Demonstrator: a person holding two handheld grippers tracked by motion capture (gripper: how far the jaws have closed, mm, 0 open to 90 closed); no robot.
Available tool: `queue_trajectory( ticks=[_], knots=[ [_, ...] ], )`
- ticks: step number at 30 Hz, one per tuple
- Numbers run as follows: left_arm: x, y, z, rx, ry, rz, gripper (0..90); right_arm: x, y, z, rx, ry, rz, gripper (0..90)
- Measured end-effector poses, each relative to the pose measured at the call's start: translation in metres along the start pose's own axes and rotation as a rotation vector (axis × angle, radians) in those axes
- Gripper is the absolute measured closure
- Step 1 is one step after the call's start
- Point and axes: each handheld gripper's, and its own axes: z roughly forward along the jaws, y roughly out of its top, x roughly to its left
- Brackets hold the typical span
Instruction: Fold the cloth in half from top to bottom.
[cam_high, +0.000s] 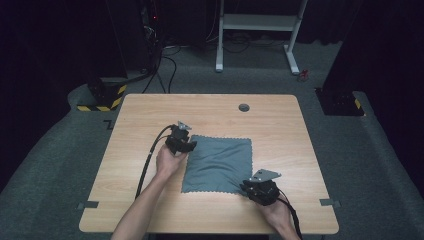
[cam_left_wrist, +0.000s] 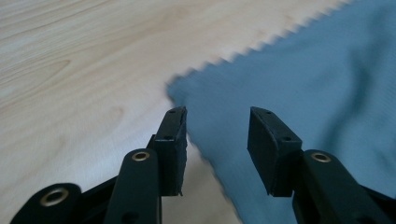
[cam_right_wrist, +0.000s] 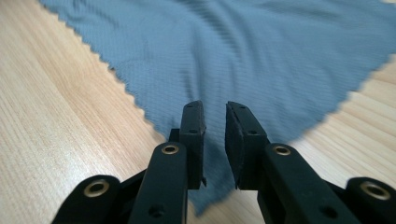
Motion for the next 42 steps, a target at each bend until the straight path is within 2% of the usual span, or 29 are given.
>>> queue_trajectory(
  ticks=[3,5,8,11,14,16,17,19,21,23,24,25,27,28,31,36,39,40,42],
  knots=[
    [-0.015,-0.020,-0.025,-0.002,-0.058,0.027,58.9,-0.004,-0.004,-0.008,-0.008,-0.017,0.018,77.2],
    [-0.023,-0.036,-0.041,-0.003,-0.076,0.045,60.0,-0.004,-0.006,-0.010,-0.012,-0.016,0.033,76.9],
    [-0.034,-0.057,-0.056,-0.032,-0.113,0.012,61.0,-0.003,-0.008,-0.009,-0.015,-0.018,0.051,74.3],
    [-0.047,-0.076,-0.060,-0.019,-0.121,0.001,62.1,0.001,-0.011,-0.007,-0.013,-0.020,0.056,71.6],
    [-0.061,-0.091,-0.059,0.004,-0.101,0.003,62.4,0.003,-0.013,-0.007,-0.010,-0.027,0.054,70.9],
    [-0.065,-0.094,-0.058,0.012,-0.087,0.021,63.6,0.003,-0.015,-0.008,-0.007,-0.027,0.056,71.0],
    [-0.068,-0.096,-0.056,0.018,-0.082,0.016,64.3,0.004,-0.015,-0.008,-0.001,-0.028,0.062,71.0],
    [-0.070,-0.097,-0.055,0.028,-0.059,0.044,66.3,0.005,-0.017,-0.008,0.009,-0.033,0.051,72.1],
    [-0.071,-0.095,-0.055,0.047,-0.059,0.049,72.3,0.007,-0.018,-0.007,0.031,-0.036,0.032,76.4],
    [-0.070,-0.094,-0.055,0.050,-0.050,0.067,80.7,0.009,-0.019,-0.007,0.031,-0.051,0.011,81.7],
    [-0.071,-0.094,-0.055,0.049,-0.060,0.060,83.4,0.009,-0.019,-0.008,0.040,-0.056,0.006,83.8],
    [-0.071,-0.094,-0.055,0.053,-0.057,0.077,86.6,0.008,-0.018,-0.007,0.040,-0.058,0.001,86.1],
    [-0.072,-0.093,-0.055,0.058,-0.063,0.074,89.3,0.007,-0.018,-0.008,0.050,-0.064,-0.019,89.4],
    [-0.071,-0.093,-0.055,0.062,-0.063,0.079,89.5,0.007,-0.017,-0.008,0.053,-0.063,-0.022,89.6],
    [-0.071,-0.094,-0.058,0.080,-0.096,0.059,89.7,0.007,-0.016,-0.009,0.071,-0.064,-0.039,90.0],
    [-0.079,-0.098,-0.066,0.099,-0.127,0.068,89.7,0.004,-0.015,-0.017,0.078,-0.043,-0.033,90.0],
    [-0.082,-0.098,-0.066,0.125,-0.134,0.079,89.1,0.006,-0.018,-0.021,0.096,-0.029,-0.050,90.0],
    [-0.082,-0.098,-0.067,0.130,-0.138,0.076,87.5,0.007,-0.019,-0.021,0.101,-0.028,-0.050,89.9],
    [-0.080,-0.095,-0.067,0.119,-0.145,0.065,77.0,0.006,-0.021,-0.023,0.094,-0.020,-0.034,87.0]
  ],
)
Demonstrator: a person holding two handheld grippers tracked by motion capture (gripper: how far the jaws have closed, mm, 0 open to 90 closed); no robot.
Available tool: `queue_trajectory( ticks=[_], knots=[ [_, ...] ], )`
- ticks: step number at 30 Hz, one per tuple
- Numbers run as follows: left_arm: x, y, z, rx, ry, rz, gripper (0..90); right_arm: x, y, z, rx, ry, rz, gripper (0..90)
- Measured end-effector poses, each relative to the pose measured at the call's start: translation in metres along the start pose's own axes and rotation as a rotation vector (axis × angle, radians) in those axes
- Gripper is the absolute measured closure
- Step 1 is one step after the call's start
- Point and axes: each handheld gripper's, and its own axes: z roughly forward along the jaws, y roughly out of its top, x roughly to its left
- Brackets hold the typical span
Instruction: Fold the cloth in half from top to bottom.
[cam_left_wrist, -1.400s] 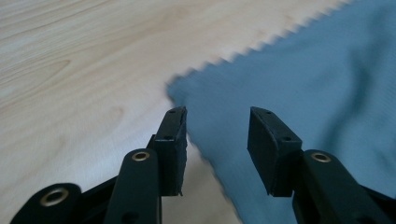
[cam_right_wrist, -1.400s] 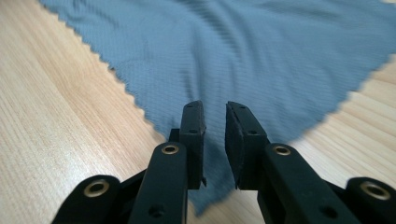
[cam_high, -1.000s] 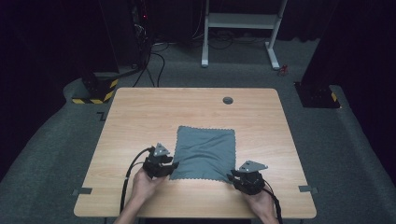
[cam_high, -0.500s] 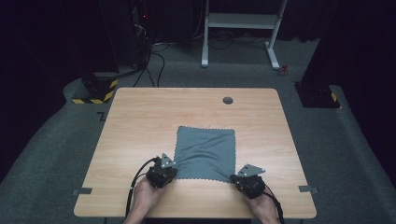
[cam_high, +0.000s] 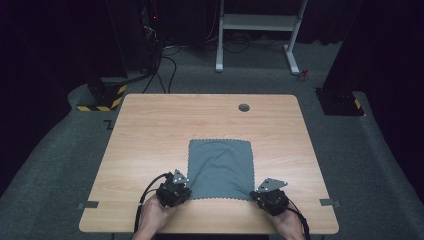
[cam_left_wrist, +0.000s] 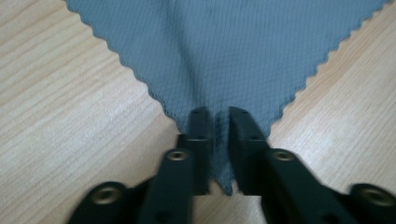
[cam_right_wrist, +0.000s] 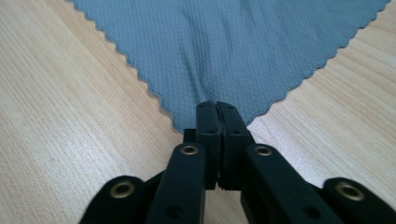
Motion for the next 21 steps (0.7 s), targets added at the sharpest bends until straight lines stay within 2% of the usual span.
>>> queue_trajectory(
  ticks=[3,5,6,8,10,12,13,15,16,17,19,21],
  knots=[
    [0.007,0.008,0.000,-0.042,0.048,-0.029,64.6,-0.005,0.006,-0.003,-0.054,0.004,0.031,81.7],
    [0.019,0.020,0.002,-0.091,0.069,-0.058,62.8,-0.007,0.015,0.000,-0.083,0.004,0.049,79.4],
    [0.024,0.027,0.006,-0.117,0.066,-0.085,60.4,-0.009,0.021,0.004,-0.093,0.000,0.047,78.8],
    [0.029,0.038,0.013,-0.144,0.068,-0.084,58.1,-0.014,0.034,0.019,-0.101,0.004,0.067,77.2],
    [0.035,0.050,0.025,-0.146,0.094,-0.053,56.5,-0.017,0.043,0.032,-0.106,0.001,0.074,75.1],
    [0.038,0.058,0.036,-0.132,0.112,-0.033,55.6,-0.023,0.054,0.047,-0.103,-0.045,0.081,73.0],
    [0.040,0.061,0.043,-0.111,0.129,-0.021,55.4,-0.025,0.055,0.049,-0.102,-0.049,0.089,72.8],
    [0.041,0.064,0.052,-0.060,0.232,0.051,54.9,-0.035,0.060,0.058,-0.092,-0.059,0.123,71.2],
    [0.041,0.064,0.052,-0.060,0.232,0.051,54.0,-0.035,0.060,0.058,-0.092,-0.059,0.123,71.2],
    [0.056,0.061,0.052,-0.084,0.181,-0.028,54.4,-0.044,0.058,0.062,-0.064,-0.072,0.139,68.9],
    [0.068,0.058,0.050,-0.086,0.168,-0.071,53.7,-0.048,0.055,0.061,-0.063,-0.073,0.149,68.4],
    [0.075,0.055,0.049,-0.088,0.153,-0.091,51.7,-0.052,0.050,0.057,-0.057,-0.087,0.158,66.0]
  ],
)
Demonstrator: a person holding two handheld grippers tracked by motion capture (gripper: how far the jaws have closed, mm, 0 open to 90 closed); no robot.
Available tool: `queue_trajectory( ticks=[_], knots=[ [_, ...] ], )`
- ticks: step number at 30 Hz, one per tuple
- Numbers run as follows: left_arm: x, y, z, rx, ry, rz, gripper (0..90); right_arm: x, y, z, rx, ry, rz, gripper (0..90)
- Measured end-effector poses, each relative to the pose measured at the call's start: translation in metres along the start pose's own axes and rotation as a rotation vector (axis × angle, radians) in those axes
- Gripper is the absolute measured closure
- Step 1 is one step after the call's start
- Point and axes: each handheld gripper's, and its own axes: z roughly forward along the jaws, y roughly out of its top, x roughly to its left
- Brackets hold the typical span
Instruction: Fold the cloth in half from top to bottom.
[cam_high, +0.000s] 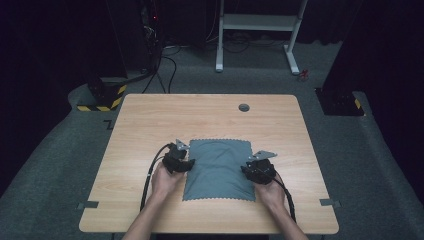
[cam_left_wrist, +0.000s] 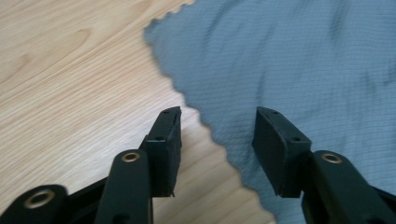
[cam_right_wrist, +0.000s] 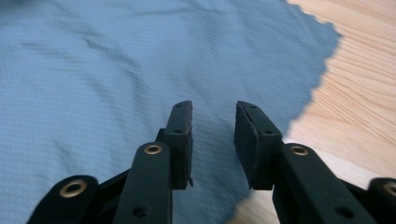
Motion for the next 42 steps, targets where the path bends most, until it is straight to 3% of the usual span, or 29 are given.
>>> queue_trajectory(
  ticks=[3,5,8,11,12,15,16,18,21,24,26,27,29,34,37,38,40,42],
  knots=[
    [0.005,-0.001,-0.001,-0.002,-0.004,-0.021,51.1,-0.005,-0.003,-0.003,-0.004,0.004,0.022,58.4],
    [0.008,-0.001,-0.003,-0.031,-0.019,-0.044,50.7,-0.003,-0.005,-0.005,-0.010,-0.016,0.028,53.1],
    [0.011,0.002,-0.004,-0.077,-0.045,-0.074,50.8,0.004,-0.005,-0.007,-0.038,0.017,0.030,53.7],
    [0.015,0.007,0.002,-0.035,-0.052,-0.070,50.6,0.013,-0.004,-0.008,-0.087,0.066,0.039,55.0],
    [0.016,0.007,0.003,-0.043,-0.047,-0.067,50.2,0.016,-0.003,-0.007,-0.097,0.099,0.046,55.0],
    [0.022,0.007,0.006,-0.077,-0.062,-0.111,51.4,0.022,-0.002,-0.005,-0.098,0.120,0.026,54.5],
    [0.028,0.006,0.009,-0.087,-0.075,-0.120,51.9,0.028,-0.001,-0.003,-0.110,0.120,-0.027,51.3],
    [0.031,0.005,0.010,-0.069,-0.062,-0.107,51.9,0.033,-0.001,-0.003,-0.111,0.128,-0.056,51.4],
    [0.036,0.005,0.009,-0.070,-0.075,-0.145,50.5,0.041,-0.001,-0.001,-0.071,0.227,0.010,48.4],
    [0.041,0.004,0.009,-0.069,-0.100,-0.169,51.0,0.049,-0.003,0.001,-0.093,0.242,0.007,47.8],
    [0.042,0.004,0.009,-0.070,-0.111,-0.171,51.1,0.056,-0.003,0.002,-0.108,0.256,0.007,45.7],
    [0.042,0.008,0.009,-0.039,-0.119,-0.156,51.1,0.060,-0.003,0.002,-0.111,0.253,-0.003,45.5],
    [0.043,0.015,0.009,-0.023,-0.135,-0.150,49.2,0.069,-0.002,0.002,-0.113,0.247,-0.038,45.8],
    [0.046,0.037,0.013,-0.009,-0.126,-0.137,45.3,0.090,0.002,0.000,-0.115,0.265,-0.087,45.3],
    [0.046,0.041,0.018,-0.023,-0.109,-0.131,44.1,0.100,0.003,0.001,-0.120,0.285,-0.115,43.4],
    [0.046,0.040,0.020,-0.030,-0.114,-0.146,43.9,0.103,0.003,0.002,-0.116,0.285,-0.121,43.5],
    [0.045,0.039,0.023,-0.025,-0.114,-0.154,44.1,0.109,0.002,0.004,-0.116,0.291,-0.126,49.1],
    [0.044,0.039,0.026,-0.018,-0.101,-0.130,44.9,0.113,0.003,0.007,-0.114,0.309,-0.136,54.4]
  ],
)
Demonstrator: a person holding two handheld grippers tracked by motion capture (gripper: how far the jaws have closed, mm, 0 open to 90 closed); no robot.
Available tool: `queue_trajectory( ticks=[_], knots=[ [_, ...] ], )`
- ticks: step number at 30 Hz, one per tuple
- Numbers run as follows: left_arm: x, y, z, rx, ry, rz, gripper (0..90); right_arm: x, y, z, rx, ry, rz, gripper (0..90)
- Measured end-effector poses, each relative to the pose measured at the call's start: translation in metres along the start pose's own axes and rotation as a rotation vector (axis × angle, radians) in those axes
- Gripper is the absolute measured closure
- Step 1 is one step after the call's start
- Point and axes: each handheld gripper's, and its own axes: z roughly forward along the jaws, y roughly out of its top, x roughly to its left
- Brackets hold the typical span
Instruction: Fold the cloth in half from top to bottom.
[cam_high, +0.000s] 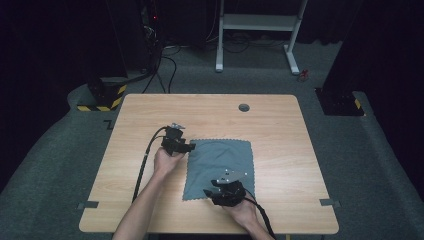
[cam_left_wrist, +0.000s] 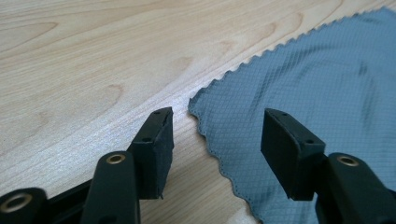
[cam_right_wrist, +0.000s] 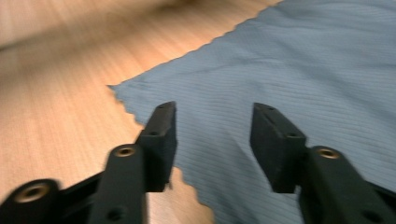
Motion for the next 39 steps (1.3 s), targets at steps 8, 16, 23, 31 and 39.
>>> queue_trajectory(
  ticks=[8,16,23,31,39],
  knots=[
    [0.001,0.005,0.009,0.013,0.044,0.012,48.5,0.023,0.011,0.020,0.026,-0.002,-0.058,60.1],
    [-0.003,0.013,0.018,0.030,0.077,0.048,53.1,0.044,0.017,0.036,0.061,0.028,-0.120,60.3],
    [-0.008,0.015,0.019,0.037,0.106,0.082,61.0,0.056,0.023,0.046,0.076,0.037,-0.169,61.7],
    [-0.011,0.015,0.020,0.034,0.103,0.100,71.1,0.065,0.027,0.049,0.094,-0.016,-0.228,76.6],
    [-0.013,0.016,0.022,0.034,0.066,0.098,87.4,0.071,0.028,0.050,0.106,-0.044,-0.264,89.2]
  ],
)
